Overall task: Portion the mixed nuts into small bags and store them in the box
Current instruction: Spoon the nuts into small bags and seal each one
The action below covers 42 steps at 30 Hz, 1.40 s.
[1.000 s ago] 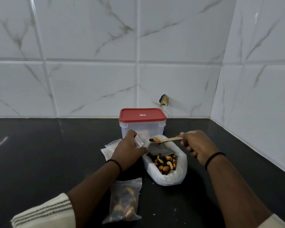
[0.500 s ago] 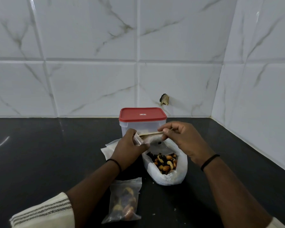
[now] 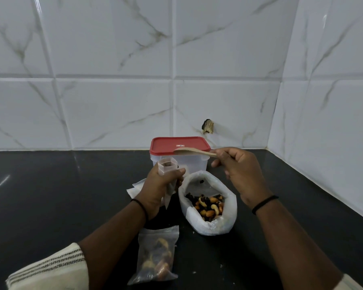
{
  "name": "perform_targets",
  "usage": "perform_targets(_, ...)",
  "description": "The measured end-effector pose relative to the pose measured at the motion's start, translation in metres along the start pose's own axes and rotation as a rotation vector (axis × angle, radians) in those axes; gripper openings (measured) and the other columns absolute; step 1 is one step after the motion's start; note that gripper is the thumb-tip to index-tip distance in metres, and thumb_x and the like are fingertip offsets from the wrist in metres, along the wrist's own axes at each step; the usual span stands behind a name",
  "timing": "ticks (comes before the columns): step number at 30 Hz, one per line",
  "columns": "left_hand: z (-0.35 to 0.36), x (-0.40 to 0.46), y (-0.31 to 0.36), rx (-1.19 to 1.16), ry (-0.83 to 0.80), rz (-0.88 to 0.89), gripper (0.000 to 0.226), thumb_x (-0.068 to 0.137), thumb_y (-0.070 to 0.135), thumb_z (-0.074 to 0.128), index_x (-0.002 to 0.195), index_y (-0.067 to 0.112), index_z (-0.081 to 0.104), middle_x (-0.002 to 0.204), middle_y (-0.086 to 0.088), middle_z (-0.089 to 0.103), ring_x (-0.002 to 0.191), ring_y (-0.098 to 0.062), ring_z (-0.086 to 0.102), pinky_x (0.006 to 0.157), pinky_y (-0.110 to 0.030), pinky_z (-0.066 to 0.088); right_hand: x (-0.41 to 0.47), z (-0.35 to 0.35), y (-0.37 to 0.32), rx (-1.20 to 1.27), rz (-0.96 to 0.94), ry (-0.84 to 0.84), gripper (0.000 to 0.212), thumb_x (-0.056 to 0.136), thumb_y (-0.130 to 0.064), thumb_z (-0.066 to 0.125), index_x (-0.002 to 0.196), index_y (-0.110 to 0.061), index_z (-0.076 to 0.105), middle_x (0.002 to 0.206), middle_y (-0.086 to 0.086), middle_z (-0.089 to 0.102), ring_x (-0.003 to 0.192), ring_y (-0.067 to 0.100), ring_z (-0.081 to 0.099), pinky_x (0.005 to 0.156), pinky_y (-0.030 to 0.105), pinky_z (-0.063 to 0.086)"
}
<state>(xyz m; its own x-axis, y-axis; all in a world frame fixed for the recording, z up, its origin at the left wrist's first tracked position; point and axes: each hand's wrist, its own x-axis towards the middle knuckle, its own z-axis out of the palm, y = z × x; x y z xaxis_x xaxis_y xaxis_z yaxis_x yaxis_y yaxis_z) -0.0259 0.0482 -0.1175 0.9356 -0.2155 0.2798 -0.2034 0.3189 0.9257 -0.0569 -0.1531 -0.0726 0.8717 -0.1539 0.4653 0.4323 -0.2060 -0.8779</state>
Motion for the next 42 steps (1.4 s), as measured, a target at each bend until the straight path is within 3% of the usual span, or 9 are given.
perform_targets(2,0.000,0.001,0.001,-0.038,0.005,-0.017,0.023,0.077,0.018,0.068,0.093,0.006,0.056,0.073,-0.008,0.062,0.070,-0.020,0.062,0.066,-0.032,0.054,0.002,-0.003,0.004,0.000,0.035,0.102,0.026,0.100,-0.025,0.056,0.088,-0.009,0.073,0.068,0.004,0.069,0.045,0.003,0.042,0.049,0.016,0.038)
perform_targets(7,0.001,0.001,-0.001,0.195,0.161,-0.021,0.021,0.087,0.009,0.067,0.105,0.007,0.057,0.084,-0.007,0.065,0.068,-0.013,0.064,0.062,-0.029,0.053,0.007,-0.011,0.014,-0.116,0.107,0.237,0.024,0.094,-0.028,0.065,0.078,-0.011,0.069,0.065,-0.002,0.065,0.045,0.003,0.042,0.051,0.024,0.036)
perform_targets(12,-0.006,0.004,-0.008,0.703,0.201,0.020,0.034,0.076,0.035,0.078,0.102,0.023,0.058,0.096,0.001,0.067,0.090,-0.017,0.066,0.082,-0.043,0.057,0.006,-0.010,0.019,-0.120,0.171,0.149,0.009,0.089,-0.020,0.072,0.083,-0.013,0.073,0.066,-0.002,0.067,0.046,-0.003,0.052,0.053,0.018,0.038)
perform_targets(16,0.002,0.002,-0.008,0.922,0.168,0.043,0.036,0.079,0.033,0.076,0.104,0.020,0.055,0.094,0.004,0.064,0.086,-0.011,0.061,0.075,-0.031,0.053,0.006,-0.008,0.023,-0.251,0.122,0.123,0.014,0.091,-0.025,0.070,0.082,-0.015,0.074,0.073,0.000,0.070,0.069,0.012,0.063,0.064,0.026,0.048)
perform_targets(19,0.001,0.001,-0.008,1.050,0.168,0.005,0.038,0.077,0.035,0.076,0.103,0.021,0.053,0.089,0.007,0.063,0.081,-0.009,0.060,0.068,-0.026,0.050,0.007,-0.008,0.026,-0.442,0.085,0.116,0.024,0.094,-0.032,0.064,0.081,-0.013,0.070,0.074,0.006,0.070,0.068,0.024,0.064,0.067,0.039,0.054)
perform_targets(26,0.000,0.002,-0.010,1.058,0.134,-0.018,0.037,0.077,0.030,0.076,0.104,0.020,0.053,0.093,0.003,0.063,0.083,-0.013,0.061,0.070,-0.029,0.052,0.007,-0.004,0.029,-0.502,0.144,0.097,0.030,0.096,-0.032,0.060,0.077,-0.010,0.066,0.072,0.007,0.070,0.067,0.026,0.066,0.068,0.040,0.055)
perform_targets(31,-0.001,0.002,-0.010,1.012,0.124,-0.009,0.037,0.077,0.027,0.077,0.104,0.020,0.053,0.092,0.006,0.062,0.081,-0.009,0.059,0.062,-0.022,0.045,0.003,-0.001,0.033,-0.224,0.374,0.024,0.024,0.096,-0.022,0.062,0.081,-0.005,0.067,0.070,0.007,0.075,0.040,0.007,0.050,0.039,0.022,0.035)
perform_targets(35,0.000,0.003,-0.008,1.004,0.137,-0.016,0.037,0.076,0.027,0.077,0.104,0.020,0.054,0.087,0.009,0.060,0.078,-0.006,0.058,0.062,-0.021,0.046,0.006,-0.007,0.036,-0.086,0.506,0.088,0.022,0.096,-0.017,0.061,0.090,0.002,0.066,0.069,0.014,0.074,0.039,0.010,0.040,0.035,0.018,0.027)
perform_targets(42,0.001,0.001,-0.006,0.971,0.159,0.009,0.034,0.077,0.026,0.075,0.103,0.019,0.054,0.086,0.011,0.059,0.077,-0.004,0.056,0.058,-0.019,0.040,0.009,-0.009,0.033,-0.006,0.535,0.206,0.018,0.097,-0.019,0.059,0.087,-0.004,0.062,0.069,0.014,0.072,0.038,0.010,0.037,0.032,0.016,0.026)
